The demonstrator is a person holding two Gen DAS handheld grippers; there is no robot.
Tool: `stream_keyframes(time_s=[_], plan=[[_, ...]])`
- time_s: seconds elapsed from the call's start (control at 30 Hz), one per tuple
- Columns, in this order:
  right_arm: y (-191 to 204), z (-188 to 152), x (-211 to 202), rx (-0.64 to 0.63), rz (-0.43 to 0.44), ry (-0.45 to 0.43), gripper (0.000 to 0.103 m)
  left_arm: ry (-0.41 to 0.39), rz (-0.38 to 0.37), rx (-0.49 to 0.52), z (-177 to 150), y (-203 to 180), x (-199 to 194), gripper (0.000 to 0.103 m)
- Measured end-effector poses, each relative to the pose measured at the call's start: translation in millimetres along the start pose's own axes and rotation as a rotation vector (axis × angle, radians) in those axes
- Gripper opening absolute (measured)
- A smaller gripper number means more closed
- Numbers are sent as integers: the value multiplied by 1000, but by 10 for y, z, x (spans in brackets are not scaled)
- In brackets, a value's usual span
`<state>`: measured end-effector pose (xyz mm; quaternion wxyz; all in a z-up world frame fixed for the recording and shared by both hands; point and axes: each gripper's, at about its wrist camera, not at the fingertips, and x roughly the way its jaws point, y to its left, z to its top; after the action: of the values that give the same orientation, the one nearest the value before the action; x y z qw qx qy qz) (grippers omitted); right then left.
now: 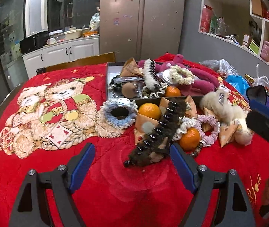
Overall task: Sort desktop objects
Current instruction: 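Lower the left gripper onto the black beaded hair comb and close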
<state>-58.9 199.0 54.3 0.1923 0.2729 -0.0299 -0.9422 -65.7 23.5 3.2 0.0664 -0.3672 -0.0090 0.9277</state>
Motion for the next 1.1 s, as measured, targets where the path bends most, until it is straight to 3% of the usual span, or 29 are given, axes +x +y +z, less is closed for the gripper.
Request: stream_keyframes(time_s=[0.13, 0.3, 0.5, 0.77, 0.97, 1.1], plan=[[-177, 27, -24, 50, 14, 3, 103, 26, -24, -18, -11, 13, 65, 83], [-366, 52, -102, 78, -33, -16, 103, 39, -41, -20, -19, -5, 100, 83], [-545, 0, 16, 173, 19, 34, 103, 41, -37, 12, -32, -92, 131, 83], [-565, -25, -18, 96, -105, 6, 103, 47, -53, 10, 5, -117, 242, 83], [-655, -94, 111, 86, -93, 70, 103, 61, -43, 44, 33, -195, 321, 83], [-722, -166, 222, 139, 4, 132, 102, 80, -40, 60, 26, -232, 398, 83]])
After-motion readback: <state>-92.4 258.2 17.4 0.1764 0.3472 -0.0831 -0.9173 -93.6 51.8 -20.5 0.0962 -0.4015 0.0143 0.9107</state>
